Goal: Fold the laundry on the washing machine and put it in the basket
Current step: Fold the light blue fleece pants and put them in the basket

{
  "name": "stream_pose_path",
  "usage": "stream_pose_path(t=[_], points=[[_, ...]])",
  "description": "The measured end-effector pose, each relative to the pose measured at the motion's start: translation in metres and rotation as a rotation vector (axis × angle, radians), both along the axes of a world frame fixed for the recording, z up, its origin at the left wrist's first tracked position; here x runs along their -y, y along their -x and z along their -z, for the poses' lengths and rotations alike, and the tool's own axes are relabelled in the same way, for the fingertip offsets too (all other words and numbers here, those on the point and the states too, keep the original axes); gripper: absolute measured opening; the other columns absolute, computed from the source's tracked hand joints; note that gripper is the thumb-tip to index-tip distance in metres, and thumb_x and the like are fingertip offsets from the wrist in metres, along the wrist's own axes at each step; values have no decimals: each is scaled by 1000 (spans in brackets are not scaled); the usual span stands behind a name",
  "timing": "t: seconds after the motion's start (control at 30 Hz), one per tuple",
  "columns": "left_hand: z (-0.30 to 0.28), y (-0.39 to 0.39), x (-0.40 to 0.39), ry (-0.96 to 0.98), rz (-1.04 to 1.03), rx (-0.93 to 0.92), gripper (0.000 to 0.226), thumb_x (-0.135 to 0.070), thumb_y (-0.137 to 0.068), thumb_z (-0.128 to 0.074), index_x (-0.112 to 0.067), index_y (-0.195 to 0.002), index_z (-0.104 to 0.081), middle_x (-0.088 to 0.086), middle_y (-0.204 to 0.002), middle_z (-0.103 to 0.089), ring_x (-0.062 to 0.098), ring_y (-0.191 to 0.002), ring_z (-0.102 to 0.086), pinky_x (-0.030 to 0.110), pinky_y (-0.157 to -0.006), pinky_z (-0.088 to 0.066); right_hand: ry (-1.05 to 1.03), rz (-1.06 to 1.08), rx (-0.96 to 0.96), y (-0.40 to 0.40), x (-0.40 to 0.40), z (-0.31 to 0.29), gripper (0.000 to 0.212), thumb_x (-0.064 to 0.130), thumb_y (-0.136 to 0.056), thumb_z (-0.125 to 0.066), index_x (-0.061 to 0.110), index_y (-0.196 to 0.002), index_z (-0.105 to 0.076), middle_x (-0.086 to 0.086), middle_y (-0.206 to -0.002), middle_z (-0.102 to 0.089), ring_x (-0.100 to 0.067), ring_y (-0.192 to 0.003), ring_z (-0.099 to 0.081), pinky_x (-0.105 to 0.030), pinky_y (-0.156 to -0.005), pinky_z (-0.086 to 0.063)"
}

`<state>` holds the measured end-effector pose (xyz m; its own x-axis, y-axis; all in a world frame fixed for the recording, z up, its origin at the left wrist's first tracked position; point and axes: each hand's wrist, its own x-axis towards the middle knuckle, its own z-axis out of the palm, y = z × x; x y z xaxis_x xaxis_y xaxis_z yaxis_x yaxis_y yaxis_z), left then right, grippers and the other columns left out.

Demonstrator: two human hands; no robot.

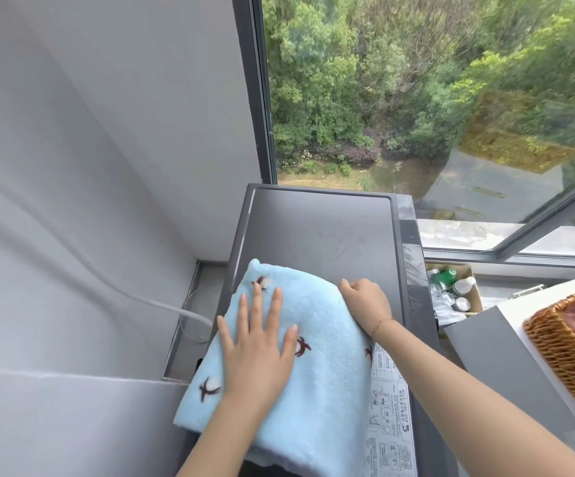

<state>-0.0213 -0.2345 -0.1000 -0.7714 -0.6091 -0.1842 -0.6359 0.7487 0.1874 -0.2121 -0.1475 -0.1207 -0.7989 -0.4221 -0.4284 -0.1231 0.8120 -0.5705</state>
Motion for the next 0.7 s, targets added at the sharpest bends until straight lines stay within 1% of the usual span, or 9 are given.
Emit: stream_pose_path(t=[0.1, 0.23, 0.3, 0.37, 0.4, 0.47, 0.57, 0.63, 0.7], points=[[13, 8, 4, 3, 49, -2, 62, -54, -99, -6, -26, -152, -20, 4, -159, -22, 25, -145, -23, 57, -113, -13, 13, 87, 13, -8, -14, -1, 42, 21, -89, -41, 18, -54, -18, 0, -54, -18, -18, -56, -18, -31, -51, -13], [10, 24, 30, -48, 321, -36, 61, -61, -96, -9, -37, -151, -11, -9, -160, -4, 15, -148, -12, 51, -116, -5, 43, 188, 20, -25, -52, -1, 44, 22, -92, -39, 17, -53, -20, 1, -53, -22, -17, -53, -20, -31, -51, -14], [7, 33, 43, -50, 400, -125, 71, -71, -88, -17, -40, -150, -2, -15, -158, 6, 9, -148, -3, 44, -118, 7, 67, 203, 67, -38, -73, 6, 44, 22, -92, -42, 19, -54, -20, 3, -52, -21, -16, -53, -20, -31, -52, -13], [-2, 35, 46, -14, 255, -233, 85, -71, -84, -36, -34, -152, 0, -12, -159, 6, 6, -147, 1, 40, -116, 15, 127, 238, 201, -40, -89, 7, 43, 18, -89, -49, 21, -53, -27, 4, -52, -23, -15, -55, -21, -31, -54, -14], [-8, 31, 45, 2, 120, -307, 87, -61, -85, -50, -31, -153, -4, -10, -160, 0, 7, -147, -3, 43, -116, 12, 179, 265, 270, -35, -92, 4, 37, 15, -89, -52, 19, -54, -40, 1, -53, -31, -15, -54, -26, -30, -53, -19], [-19, 14, 36, -26, -178, -439, 83, -37, -84, -67, -24, -151, -22, -3, -159, -19, 14, -144, -22, 48, -116, -4, 308, 301, 385, -19, -88, -9, 16, 15, -91, -55, 6, -81, -65, -10, -71, -57, -17, -62, -48, -29, -56, -39], [-19, -17, 16, -168, -497, -428, 74, -36, -87, -64, -19, -149, -27, 2, -158, -20, 22, -144, -22, 50, -114, -7, 402, 209, 415, -3, -71, -29, 34, 39, -93, -54, 11, -108, -65, -6, -106, -66, -16, -90, -61, -37, -86, -48], [-8, -33, 4, -171, -572, -361, 81, -43, -88, -61, -20, -151, -17, 3, -160, -7, 23, -146, -12, 52, -114, -4, 370, 71, 435, -10, -61, -35, 45, 58, -86, -55, 24, -114, -60, 10, -111, -63, -6, -101, -59, -34, -92, -46], [7, -48, 1, -316, -706, -397, 92, -52, -82, -65, -19, -152, -14, 8, -158, -15, 28, -143, -21, 52, -115, -17, 339, 4, 500, -26, -54, -31, 55, 69, -75, -62, 31, -114, -58, 12, -108, -67, -6, -99, -65, -32, -92, -48]])
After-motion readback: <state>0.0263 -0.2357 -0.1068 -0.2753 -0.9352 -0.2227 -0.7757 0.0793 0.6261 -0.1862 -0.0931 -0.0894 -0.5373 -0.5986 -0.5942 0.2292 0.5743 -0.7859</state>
